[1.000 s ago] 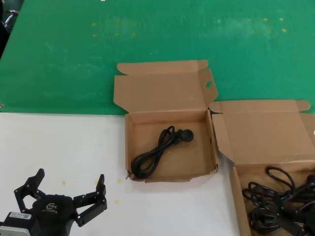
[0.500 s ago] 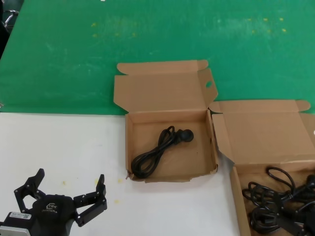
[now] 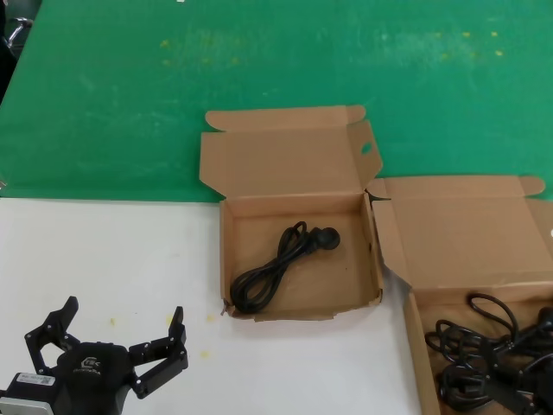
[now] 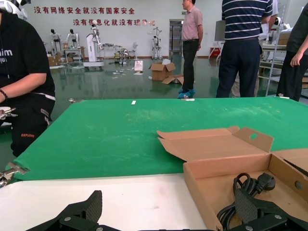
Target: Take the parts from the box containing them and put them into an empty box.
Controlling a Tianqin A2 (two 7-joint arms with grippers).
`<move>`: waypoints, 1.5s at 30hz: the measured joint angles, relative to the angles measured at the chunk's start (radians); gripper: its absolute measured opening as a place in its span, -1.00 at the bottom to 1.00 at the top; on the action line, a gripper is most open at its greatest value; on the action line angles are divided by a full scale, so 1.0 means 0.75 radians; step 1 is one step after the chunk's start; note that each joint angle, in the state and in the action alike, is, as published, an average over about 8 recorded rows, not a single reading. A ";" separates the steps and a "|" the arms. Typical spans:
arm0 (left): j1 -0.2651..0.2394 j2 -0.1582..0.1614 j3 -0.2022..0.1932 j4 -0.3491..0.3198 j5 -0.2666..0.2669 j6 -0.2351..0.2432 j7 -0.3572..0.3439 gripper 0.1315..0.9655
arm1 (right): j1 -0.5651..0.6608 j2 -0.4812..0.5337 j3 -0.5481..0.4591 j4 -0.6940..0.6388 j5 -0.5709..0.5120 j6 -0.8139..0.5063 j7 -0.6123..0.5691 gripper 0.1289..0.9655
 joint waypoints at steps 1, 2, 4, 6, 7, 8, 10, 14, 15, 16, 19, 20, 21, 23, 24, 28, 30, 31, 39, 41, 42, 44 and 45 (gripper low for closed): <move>0.000 0.000 0.000 0.000 0.000 0.000 0.000 1.00 | 0.000 0.000 0.000 0.000 0.000 0.000 0.000 1.00; 0.000 0.000 0.000 0.000 0.000 0.000 0.000 1.00 | 0.000 0.000 0.000 0.000 0.000 0.000 0.000 1.00; 0.000 0.000 0.000 0.000 0.000 0.000 0.000 1.00 | 0.000 0.000 0.000 0.000 0.000 0.000 0.000 1.00; 0.000 0.000 0.000 0.000 0.000 0.000 0.000 1.00 | 0.000 0.000 0.000 0.000 0.000 0.000 0.000 1.00; 0.000 0.000 0.000 0.000 0.000 0.000 0.000 1.00 | 0.000 0.000 0.000 0.000 0.000 0.000 0.000 1.00; 0.000 0.000 0.000 0.000 0.000 0.000 0.000 1.00 | 0.000 0.000 0.000 0.000 0.000 0.000 0.000 1.00; 0.000 0.000 0.000 0.000 0.000 0.000 0.000 1.00 | 0.000 0.000 0.000 0.000 0.000 0.000 0.000 1.00; 0.000 0.000 0.000 0.000 0.000 0.000 0.000 1.00 | 0.000 0.000 0.000 0.000 0.000 0.000 0.000 1.00; 0.000 0.000 0.000 0.000 0.000 0.000 0.000 1.00 | 0.000 0.000 0.000 0.000 0.000 0.000 0.000 1.00; 0.000 0.000 0.000 0.000 0.000 0.000 0.000 1.00 | 0.000 0.000 0.000 0.000 0.000 0.000 0.000 1.00; 0.000 0.000 0.000 0.000 0.000 0.000 0.000 1.00 | 0.000 0.000 0.000 0.000 0.000 0.000 0.000 1.00; 0.000 0.000 0.000 0.000 0.000 0.000 0.000 1.00 | 0.000 0.000 0.000 0.000 0.000 0.000 0.000 1.00; 0.000 0.000 0.000 0.000 0.000 0.000 0.000 1.00 | 0.000 0.000 0.000 0.000 0.000 0.000 0.000 1.00; 0.000 0.000 0.000 0.000 0.000 0.000 0.000 1.00 | 0.000 0.000 0.000 0.000 0.000 0.000 0.000 1.00; 0.000 0.000 0.000 0.000 0.000 0.000 0.000 1.00 | 0.000 0.000 0.000 0.000 0.000 0.000 0.000 1.00; 0.000 0.000 0.000 0.000 0.000 0.000 0.000 1.00 | 0.000 0.000 0.000 0.000 0.000 0.000 0.000 1.00; 0.000 0.000 0.000 0.000 0.000 0.000 0.000 1.00 | 0.000 0.000 0.000 0.000 0.000 0.000 0.000 1.00; 0.000 0.000 0.000 0.000 0.000 0.000 0.000 1.00 | 0.000 0.000 0.000 0.000 0.000 0.000 0.000 1.00; 0.000 0.000 0.000 0.000 0.000 0.000 0.000 1.00 | 0.000 0.000 0.000 0.000 0.000 0.000 0.000 1.00; 0.000 0.000 0.000 0.000 0.000 0.000 0.000 1.00 | 0.000 0.000 0.000 0.000 0.000 0.000 0.000 1.00; 0.000 0.000 0.000 0.000 0.000 0.000 0.000 1.00 | 0.000 0.000 0.000 0.000 0.000 0.000 0.000 1.00; 0.000 0.000 0.000 0.000 0.000 0.000 0.000 1.00 | 0.000 0.000 0.000 0.000 0.000 0.000 0.000 1.00; 0.000 0.000 0.000 0.000 0.000 0.000 0.000 1.00 | 0.000 0.000 0.000 0.000 0.000 0.000 0.000 1.00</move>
